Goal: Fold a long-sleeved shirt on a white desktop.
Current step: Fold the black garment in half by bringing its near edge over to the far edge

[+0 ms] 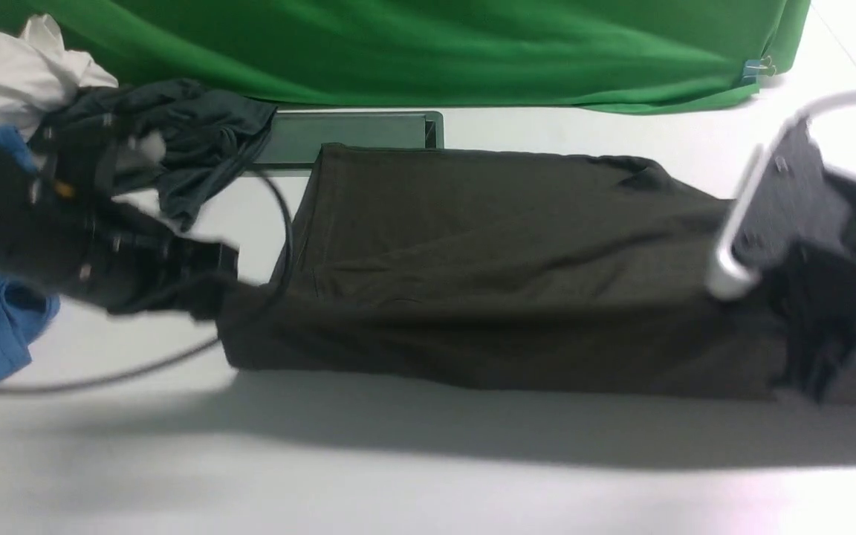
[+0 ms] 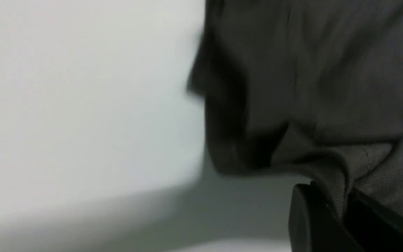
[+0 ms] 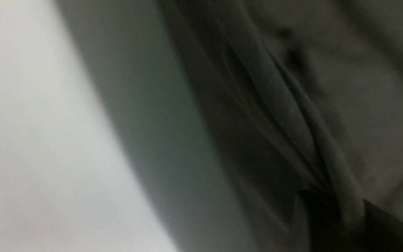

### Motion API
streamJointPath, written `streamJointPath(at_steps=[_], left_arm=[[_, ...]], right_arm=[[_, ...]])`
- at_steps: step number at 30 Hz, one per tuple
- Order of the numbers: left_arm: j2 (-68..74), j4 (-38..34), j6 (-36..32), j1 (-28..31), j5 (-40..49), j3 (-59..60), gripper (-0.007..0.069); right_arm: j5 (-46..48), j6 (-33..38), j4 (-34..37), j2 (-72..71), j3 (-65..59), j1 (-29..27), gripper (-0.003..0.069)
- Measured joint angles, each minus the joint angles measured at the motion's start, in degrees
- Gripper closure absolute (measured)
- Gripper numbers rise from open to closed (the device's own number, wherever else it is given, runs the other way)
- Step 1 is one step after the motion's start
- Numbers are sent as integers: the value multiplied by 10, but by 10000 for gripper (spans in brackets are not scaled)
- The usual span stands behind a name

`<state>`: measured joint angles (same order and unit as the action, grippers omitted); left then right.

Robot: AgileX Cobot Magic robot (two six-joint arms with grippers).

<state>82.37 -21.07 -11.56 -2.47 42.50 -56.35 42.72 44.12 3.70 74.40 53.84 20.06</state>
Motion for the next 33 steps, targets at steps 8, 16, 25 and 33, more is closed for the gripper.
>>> streamJointPath(at_steps=[8,16,25,33], left_arm=[[105,-33,-50,-1,-58,-149,577],[313,-44,-72,-18,-135,-352,577],[541,-30,-59,-53,-275,-532,391],[487,46,-32,-43,-87,-583,-13]], right_arm=[[-29,27,-22,160,169,-40,615],[-136,35,-23,324,292,-82,615],[-404,-91,-23,498,308,-86,393],[-267,-201,-23,409,308,-86,-15]])
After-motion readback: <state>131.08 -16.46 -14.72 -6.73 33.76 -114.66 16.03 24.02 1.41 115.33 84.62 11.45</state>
